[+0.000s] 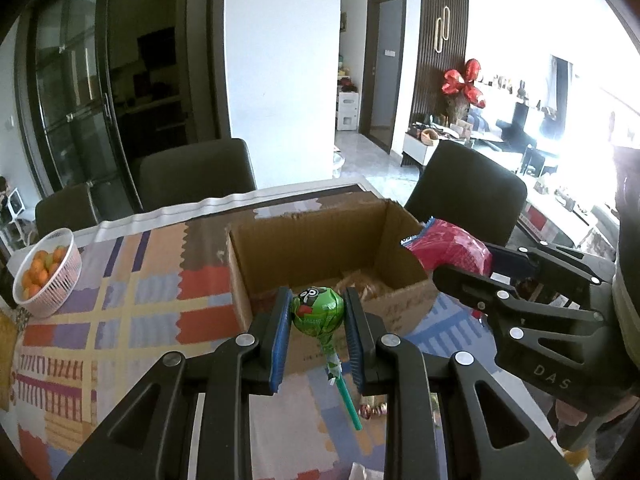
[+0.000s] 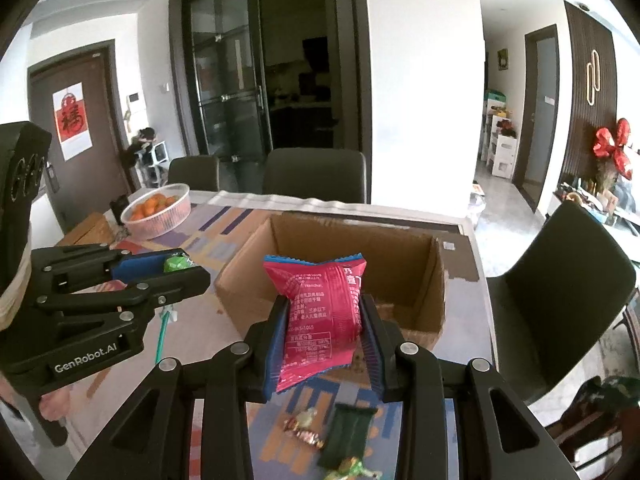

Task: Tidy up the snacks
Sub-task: 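Carry the lollipop and pink packet into the cardboard box and open both tools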

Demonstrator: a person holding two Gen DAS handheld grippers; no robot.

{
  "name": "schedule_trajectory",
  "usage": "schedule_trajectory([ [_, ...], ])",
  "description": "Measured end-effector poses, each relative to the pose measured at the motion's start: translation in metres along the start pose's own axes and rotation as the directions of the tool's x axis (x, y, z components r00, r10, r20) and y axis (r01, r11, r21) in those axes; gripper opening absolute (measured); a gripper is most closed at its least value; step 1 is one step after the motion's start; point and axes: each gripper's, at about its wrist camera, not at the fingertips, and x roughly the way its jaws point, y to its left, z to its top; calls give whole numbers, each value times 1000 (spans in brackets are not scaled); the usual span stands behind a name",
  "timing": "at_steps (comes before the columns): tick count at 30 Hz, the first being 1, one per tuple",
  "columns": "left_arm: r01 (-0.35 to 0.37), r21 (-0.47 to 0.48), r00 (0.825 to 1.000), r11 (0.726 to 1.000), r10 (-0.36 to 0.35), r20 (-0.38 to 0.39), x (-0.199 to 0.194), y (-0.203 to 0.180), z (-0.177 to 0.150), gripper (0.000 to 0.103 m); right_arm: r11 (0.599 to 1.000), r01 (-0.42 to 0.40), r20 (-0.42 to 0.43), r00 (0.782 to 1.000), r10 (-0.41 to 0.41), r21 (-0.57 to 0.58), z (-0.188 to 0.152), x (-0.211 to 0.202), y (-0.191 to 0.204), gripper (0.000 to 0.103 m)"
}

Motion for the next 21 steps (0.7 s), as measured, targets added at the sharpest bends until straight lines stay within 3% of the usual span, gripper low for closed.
schedule_trajectory([
  [11,-5,-10,999,1000,4,-39,47,13,33,26,1000,22,-28,999,-22,8,29,44,-21,36],
  [21,-19,-5,996,1000,19,-86,92,15,40,26,999,31,-72,997,-29,17,31,83,-39,36],
])
